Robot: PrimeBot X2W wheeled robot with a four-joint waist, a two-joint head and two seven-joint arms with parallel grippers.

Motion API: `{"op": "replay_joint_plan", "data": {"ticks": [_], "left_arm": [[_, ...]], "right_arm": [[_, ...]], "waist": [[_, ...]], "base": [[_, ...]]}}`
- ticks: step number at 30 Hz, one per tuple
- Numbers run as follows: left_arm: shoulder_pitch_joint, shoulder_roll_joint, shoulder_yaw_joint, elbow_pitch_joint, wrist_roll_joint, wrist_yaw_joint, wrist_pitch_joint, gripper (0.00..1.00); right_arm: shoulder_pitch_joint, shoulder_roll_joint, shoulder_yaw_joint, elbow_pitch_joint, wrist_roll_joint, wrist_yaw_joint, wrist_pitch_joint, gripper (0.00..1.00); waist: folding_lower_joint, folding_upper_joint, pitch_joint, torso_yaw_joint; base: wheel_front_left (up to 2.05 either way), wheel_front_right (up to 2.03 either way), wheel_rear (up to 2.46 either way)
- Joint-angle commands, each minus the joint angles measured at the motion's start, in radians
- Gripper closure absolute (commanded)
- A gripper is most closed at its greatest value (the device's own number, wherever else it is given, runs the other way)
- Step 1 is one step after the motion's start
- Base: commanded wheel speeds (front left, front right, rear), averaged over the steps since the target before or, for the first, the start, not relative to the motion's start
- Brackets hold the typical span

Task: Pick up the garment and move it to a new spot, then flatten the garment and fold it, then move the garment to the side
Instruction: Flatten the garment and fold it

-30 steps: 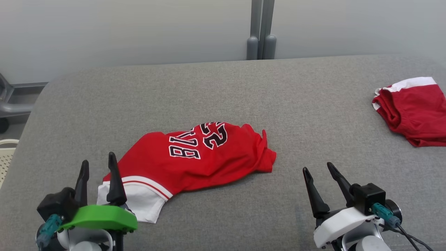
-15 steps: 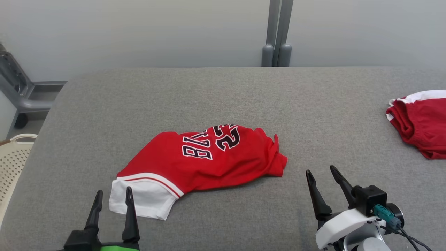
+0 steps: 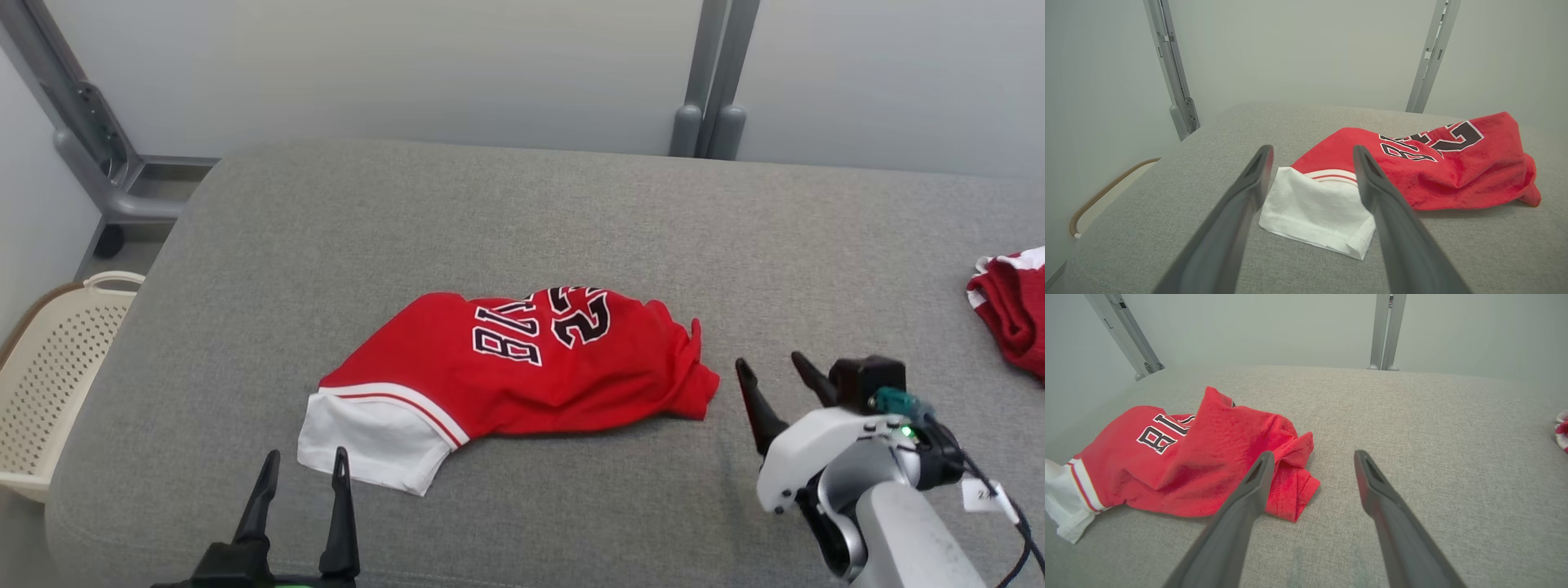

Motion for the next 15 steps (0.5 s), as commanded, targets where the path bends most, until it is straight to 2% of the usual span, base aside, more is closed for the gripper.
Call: {"op": "replay_joint_plan", "data": {"ticks": [1, 7, 11, 15], "left_arm": [[-0.008, -0.005, -0.006, -0.001, 0.010, -0.006, -0.003, 0.00], [-0.034, -0.012, -0.036, 0.008, 0.019, -0.020, -0.003, 0.00], [-0.055, -0.015, -0.051, 0.012, 0.022, -0.022, -0.003, 0.00], [-0.071, -0.018, -0.056, 0.016, 0.019, -0.021, -0.003, 0.00]], "right_arm": [[-0.031, -0.004, -0.020, 0.013, -0.018, -0.001, 0.027, 0.00], [-0.178, -0.003, -0.142, 0.109, -0.043, -0.001, 0.165, 0.00], [-0.264, -0.004, -0.173, 0.186, -0.093, -0.001, 0.260, 0.00], [-0.313, -0.004, -0.175, 0.242, -0.109, -0.001, 0.303, 0.00]], "waist": [[0.0000, -0.0001, 0.025, 0.026], [0.0000, -0.0001, 0.083, 0.073], [0.0000, -0.0001, 0.121, 0.105], [0.0000, -0.0001, 0.146, 0.131]], "base": [[0.00, 0.00, 0.00], [0.00, 0.00, 0.00], [0.00, 0.00, 0.00], [0.00, 0.00, 0.00]]}}
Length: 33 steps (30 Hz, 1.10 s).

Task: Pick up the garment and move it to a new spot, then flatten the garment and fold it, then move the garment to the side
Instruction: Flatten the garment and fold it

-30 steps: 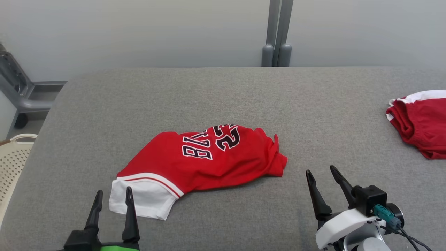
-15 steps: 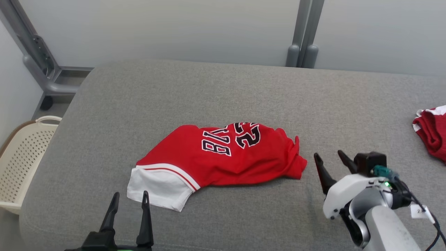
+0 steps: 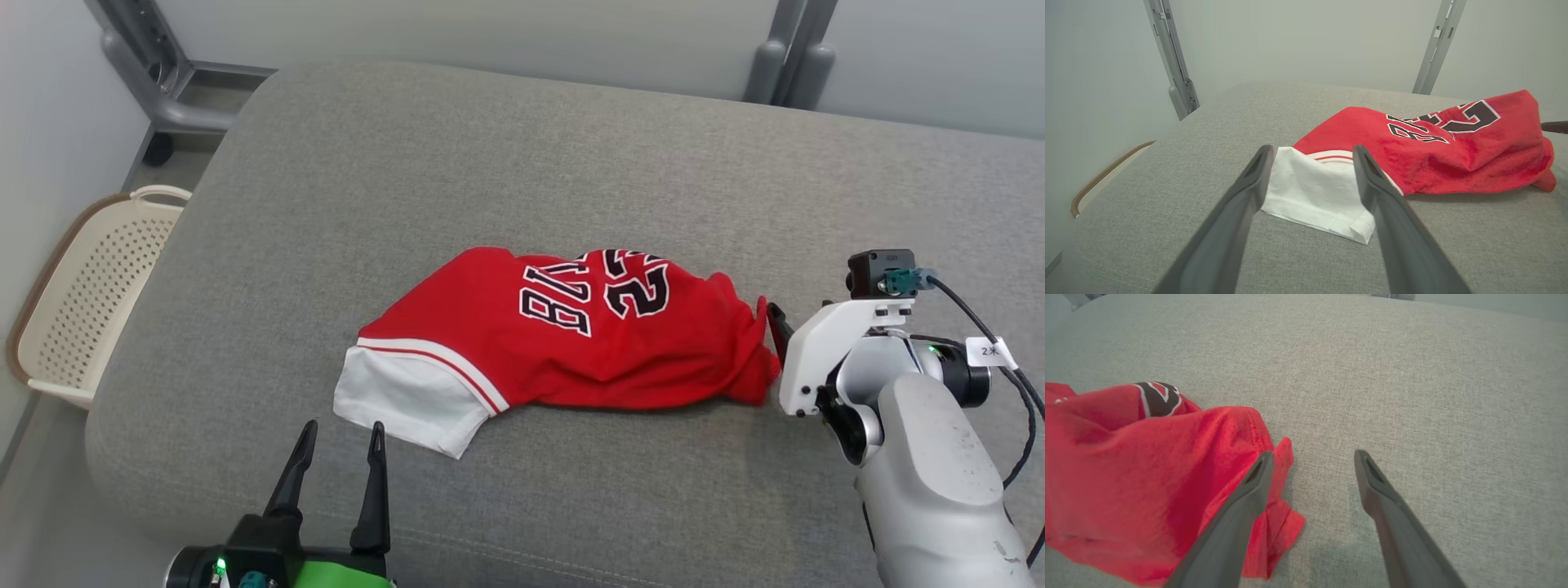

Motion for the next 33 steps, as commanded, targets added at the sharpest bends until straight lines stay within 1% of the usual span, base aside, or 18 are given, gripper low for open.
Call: {"op": "replay_joint_plan", "data": {"ticks": [1, 7, 11, 12, 14, 15, 16, 17, 21, 25, 29, 33], "left_arm": [[-0.018, -0.001, -0.001, 0.003, 0.003, 0.001, -0.003, 0.00], [-0.020, -0.003, -0.007, 0.010, -0.003, -0.001, -0.003, 0.00], [-0.024, -0.003, -0.009, 0.010, -0.004, -0.003, -0.003, 0.00], [-0.026, -0.004, -0.009, 0.011, -0.004, -0.003, -0.003, 0.00], [-0.030, -0.004, -0.011, 0.013, -0.006, -0.003, -0.003, 0.00], [-0.035, -0.004, -0.013, 0.014, -0.008, -0.003, -0.003, 0.00], [-0.036, -0.004, -0.014, 0.015, -0.009, -0.003, -0.003, 0.00], [-0.039, -0.004, -0.015, 0.016, -0.009, -0.002, -0.003, 0.00], [-0.046, -0.005, -0.014, 0.021, -0.013, 0.004, -0.003, 0.00], [-0.051, -0.005, -0.008, 0.024, -0.014, 0.011, -0.003, 0.00], [-0.046, -0.005, -0.004, 0.026, -0.015, 0.009, -0.003, 0.00], [-0.036, -0.004, 0.004, 0.029, -0.015, 0.008, -0.003, 0.00]], "right_arm": [[-0.012, -0.004, -0.006, 0.017, -0.014, -0.001, 0.008, 0.00], [-0.044, -0.004, -0.016, 0.082, -0.027, -0.001, 0.005, 0.00], [-0.060, -0.004, -0.012, 0.110, -0.015, -0.001, 0.004, 0.00], [-0.065, -0.004, -0.012, 0.121, -0.009, -0.001, 0.010, 0.05], [-0.073, -0.004, -0.025, 0.138, -0.016, -0.001, 0.017, 0.45], [-0.077, -0.004, -0.030, 0.157, -0.012, -0.001, 0.025, 0.64], [-0.079, -0.004, -0.029, 0.165, -0.009, -0.001, 0.027, 0.75], [-0.080, -0.004, -0.028, 0.172, -0.008, -0.001, 0.026, 1.00], [-0.090, -0.005, -0.031, 0.187, -0.007, -0.001, 0.011, 1.00], [-0.101, -0.005, -0.050, 0.164, -0.022, -0.001, -0.042, 1.00], [-0.089, -0.017, -0.100, 0.116, -0.039, -0.001, -0.087, 1.00], [-0.047, -0.029, -0.158, 0.055, -0.062, -0.001, -0.086, 1.00]], "waist": [[-0.0001, 0.0000, 0.036, 0.038], [-0.0001, 0.0000, 0.056, 0.056], [-0.0001, 0.0000, 0.065, 0.060], [-0.0001, 0.0000, 0.067, 0.061], [-0.0001, 0.0000, 0.072, 0.063], [-0.0001, 0.0000, 0.076, 0.064], [-0.0001, 0.0000, 0.077, 0.065], [-0.0001, 0.0000, 0.079, 0.065], [-0.0001, 0.0000, 0.081, 0.060], [-0.0001, 0.0000, 0.071, 0.046], [-0.0001, 0.0000, 0.050, 0.026], [-0.0001, 0.0000, 0.031, -0.002]], "base": [[0.00, 0.00, 0.00], [0.00, 0.00, 0.00], [0.00, 0.00, 0.00], [0.00, 0.00, 0.00], [0.00, 0.00, 0.00], [0.00, 0.00, 0.00], [0.00, 0.00, 0.00], [0.00, 0.00, 0.00], [0.00, 0.00, 0.00], [0.00, 0.00, 0.00], [0.00, 0.00, 0.00], [0.00, 0.00, 0.00]]}}
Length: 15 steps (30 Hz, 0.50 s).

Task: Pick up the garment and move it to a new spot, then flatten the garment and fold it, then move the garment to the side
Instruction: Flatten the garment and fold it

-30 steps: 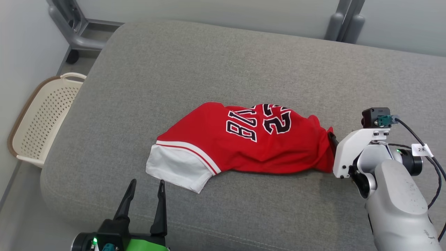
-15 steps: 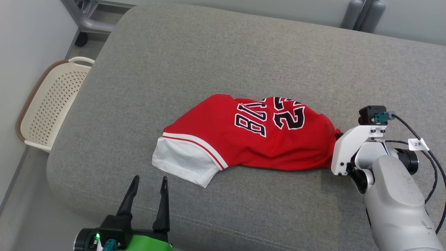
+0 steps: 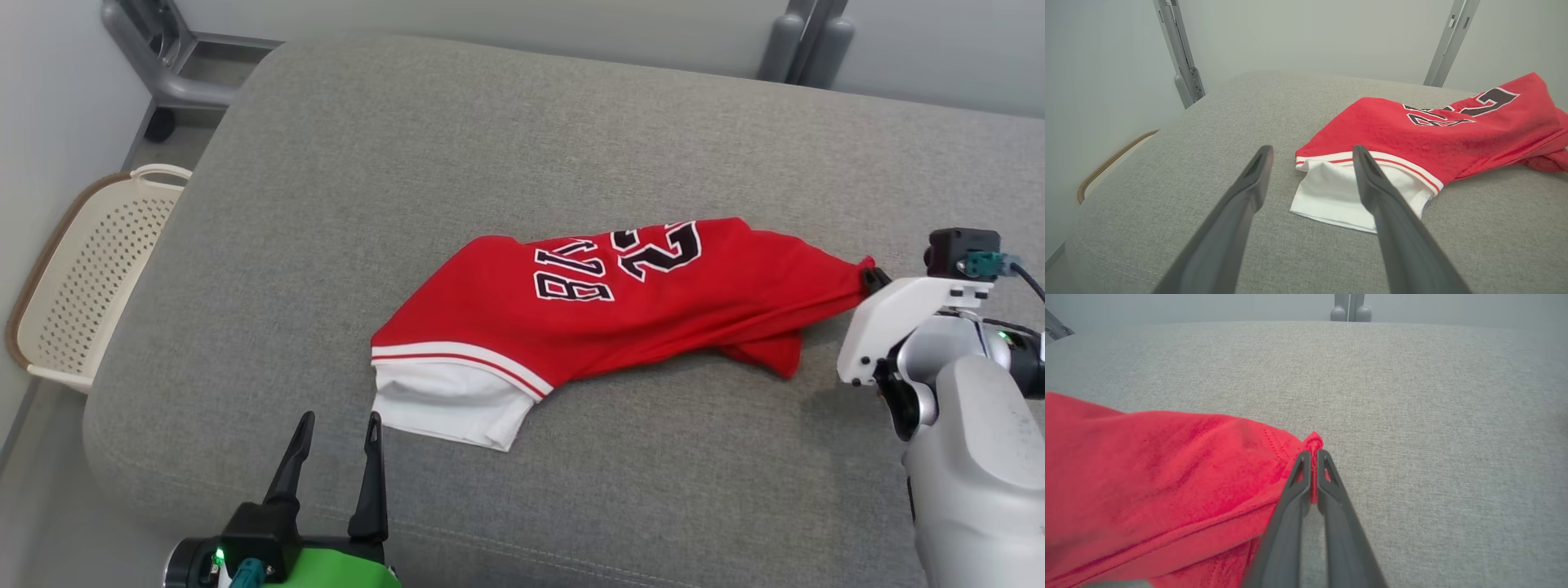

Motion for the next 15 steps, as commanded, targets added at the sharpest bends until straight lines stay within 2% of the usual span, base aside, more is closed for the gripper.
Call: {"op": "replay_joint_plan", "data": {"ticks": [1, 7, 15], "left_arm": [[0.001, 0.000, 0.007, 0.001, 0.000, 0.001, -0.003, 0.00], [0.005, 0.000, 0.014, 0.003, -0.002, -0.002, -0.003, 0.00], [0.003, 0.000, 0.020, 0.012, -0.005, -0.001, -0.003, 0.00]], "right_arm": [[0.037, -0.007, -0.023, -0.030, -0.012, -0.002, 0.009, 1.00], [0.141, 0.002, -0.086, -0.155, -0.015, -0.002, 0.057, 1.00], [0.316, 0.019, -0.089, -0.322, 0.036, -0.002, 0.108, 1.00]], "waist": [[-0.0001, 0.0000, -0.021, -0.029], [-0.0001, 0.0000, -0.037, -0.072], [-0.0001, 0.0000, -0.048, -0.121]], "base": [[0.00, 0.00, 0.00], [0.00, 0.00, 0.00], [0.00, 0.00, 0.00]]}}
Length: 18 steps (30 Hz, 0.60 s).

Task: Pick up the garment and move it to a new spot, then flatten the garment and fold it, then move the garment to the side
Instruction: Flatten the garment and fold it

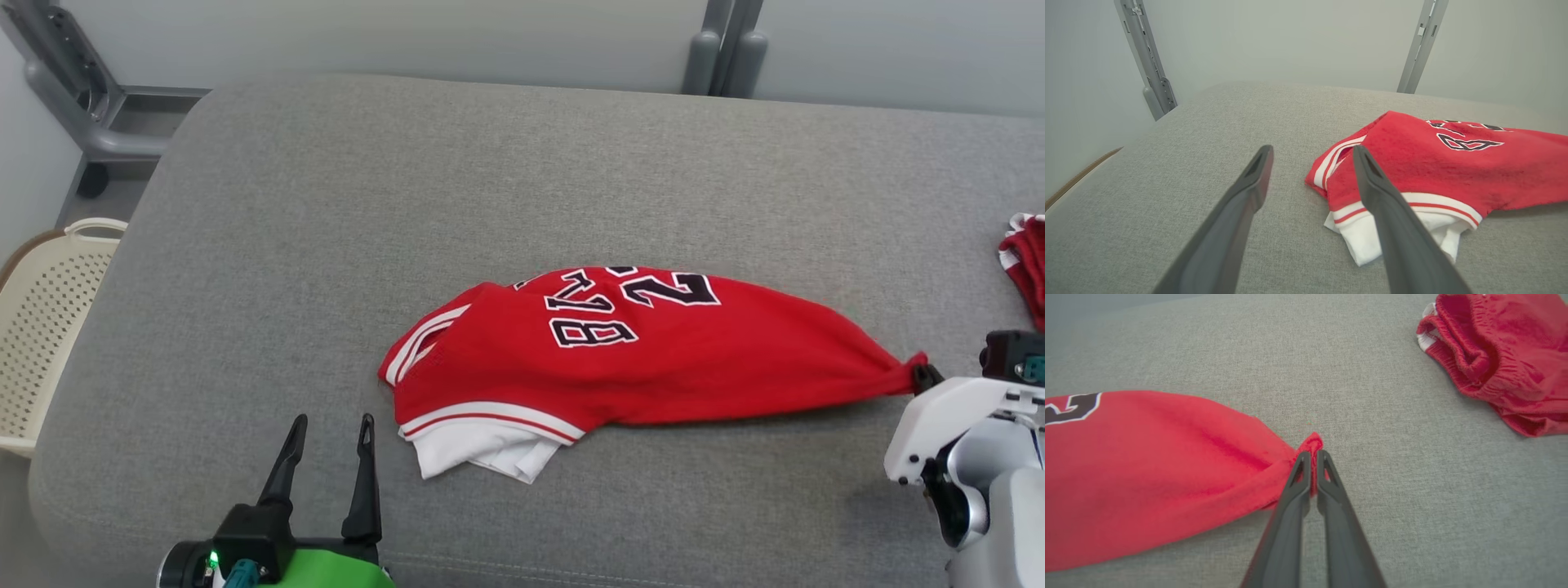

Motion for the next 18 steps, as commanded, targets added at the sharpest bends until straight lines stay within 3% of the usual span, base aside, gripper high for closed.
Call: {"op": "replay_joint_plan", "data": {"ticks": [1, 6, 7, 8, 18], "left_arm": [[-0.001, 0.001, 0.004, 0.005, -0.001, 0.000, -0.003, 0.00], [-0.012, 0.001, 0.008, 0.013, 0.003, -0.005, -0.003, 0.00], [-0.014, 0.001, 0.009, 0.016, 0.003, -0.006, -0.003, 0.00], [-0.016, 0.001, 0.010, 0.019, 0.004, -0.007, -0.003, 0.00], [0.003, 0.001, 0.028, 0.073, -0.018, -0.003, -0.003, 0.00]], "right_arm": [[0.044, 0.000, 0.014, -0.026, 0.015, -0.002, 0.008, 1.00], [0.102, 0.000, 0.051, -0.041, 0.054, -0.002, 0.013, 1.00], [0.110, -0.001, 0.058, -0.042, 0.054, -0.002, 0.006, 0.19], [0.116, -0.001, 0.057, -0.038, 0.061, -0.002, 0.005, 0.00], [0.155, 0.000, 0.068, -0.026, 0.107, -0.001, -0.137, 0.00]], "waist": [[0.0000, 0.0000, -0.005, -0.022], [0.0000, 0.0000, -0.006, -0.038], [0.0000, 0.0000, -0.007, -0.042], [0.0000, 0.0000, -0.009, -0.044], [0.0000, 0.0000, -0.054, -0.051]], "base": [[0.00, 0.00, 0.00], [0.00, 0.00, 0.00], [0.00, 0.00, 0.00], [0.00, 0.00, 0.00], [0.00, 0.00, 0.00]]}}
